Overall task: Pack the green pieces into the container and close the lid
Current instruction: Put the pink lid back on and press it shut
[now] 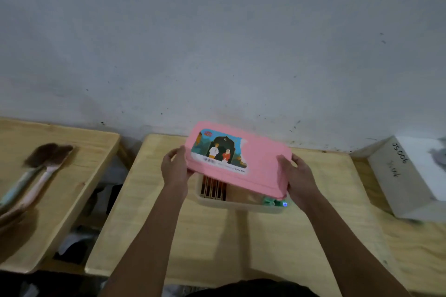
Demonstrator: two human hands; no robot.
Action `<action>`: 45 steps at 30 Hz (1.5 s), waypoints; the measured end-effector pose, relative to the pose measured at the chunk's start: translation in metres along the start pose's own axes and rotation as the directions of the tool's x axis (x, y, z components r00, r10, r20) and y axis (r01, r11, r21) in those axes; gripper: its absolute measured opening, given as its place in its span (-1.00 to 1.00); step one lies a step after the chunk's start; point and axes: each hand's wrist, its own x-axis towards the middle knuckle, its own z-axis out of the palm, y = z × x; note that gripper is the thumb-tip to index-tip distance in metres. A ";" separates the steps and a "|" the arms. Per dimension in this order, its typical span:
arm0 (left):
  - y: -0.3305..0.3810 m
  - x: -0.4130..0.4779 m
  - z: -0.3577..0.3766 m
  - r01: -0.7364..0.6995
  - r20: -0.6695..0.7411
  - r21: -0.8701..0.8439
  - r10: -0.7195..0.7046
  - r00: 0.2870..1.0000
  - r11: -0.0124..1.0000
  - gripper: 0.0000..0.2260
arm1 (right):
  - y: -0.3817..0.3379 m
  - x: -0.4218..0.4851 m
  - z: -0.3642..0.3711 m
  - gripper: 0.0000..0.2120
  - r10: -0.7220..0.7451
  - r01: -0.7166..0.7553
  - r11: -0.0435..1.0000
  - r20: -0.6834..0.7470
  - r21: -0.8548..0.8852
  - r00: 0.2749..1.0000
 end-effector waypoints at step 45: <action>-0.095 0.025 0.005 -0.455 0.315 0.838 0.414 0.854 0.301 -0.81 | 0.055 0.034 -0.002 -0.77 -0.304 0.123 0.695 -0.135 -0.708 0.943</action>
